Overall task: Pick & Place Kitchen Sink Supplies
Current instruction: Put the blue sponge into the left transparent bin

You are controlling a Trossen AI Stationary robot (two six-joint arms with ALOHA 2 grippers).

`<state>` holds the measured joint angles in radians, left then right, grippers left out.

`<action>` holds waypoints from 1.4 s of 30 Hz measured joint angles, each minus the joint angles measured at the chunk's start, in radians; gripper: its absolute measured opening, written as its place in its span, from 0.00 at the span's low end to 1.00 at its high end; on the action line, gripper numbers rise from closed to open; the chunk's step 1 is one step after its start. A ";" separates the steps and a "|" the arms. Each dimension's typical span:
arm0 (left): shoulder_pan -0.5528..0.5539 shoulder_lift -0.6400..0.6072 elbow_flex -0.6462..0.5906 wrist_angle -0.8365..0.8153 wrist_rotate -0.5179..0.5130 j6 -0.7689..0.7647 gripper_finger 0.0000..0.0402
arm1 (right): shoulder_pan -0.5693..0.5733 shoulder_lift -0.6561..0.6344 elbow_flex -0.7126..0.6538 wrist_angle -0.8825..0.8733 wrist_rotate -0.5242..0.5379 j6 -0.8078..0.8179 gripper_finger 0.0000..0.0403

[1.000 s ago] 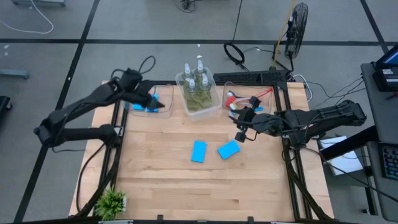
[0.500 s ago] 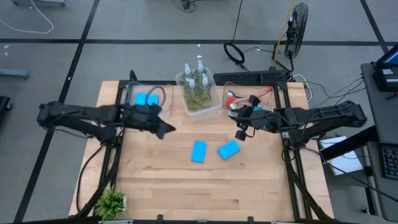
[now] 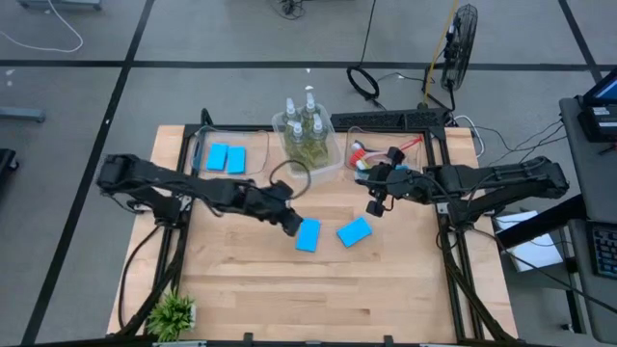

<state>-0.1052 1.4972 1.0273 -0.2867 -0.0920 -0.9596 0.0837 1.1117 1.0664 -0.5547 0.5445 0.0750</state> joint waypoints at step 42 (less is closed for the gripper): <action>-0.038 0.336 0.171 -0.214 -0.144 -0.430 0.23 | 0.001 -0.791 -0.502 0.213 -0.521 0.115 0.25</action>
<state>-0.1433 1.8336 1.1986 -0.5006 -0.2361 -1.3892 0.0849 0.3206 0.5644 -0.3420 0.0231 0.1902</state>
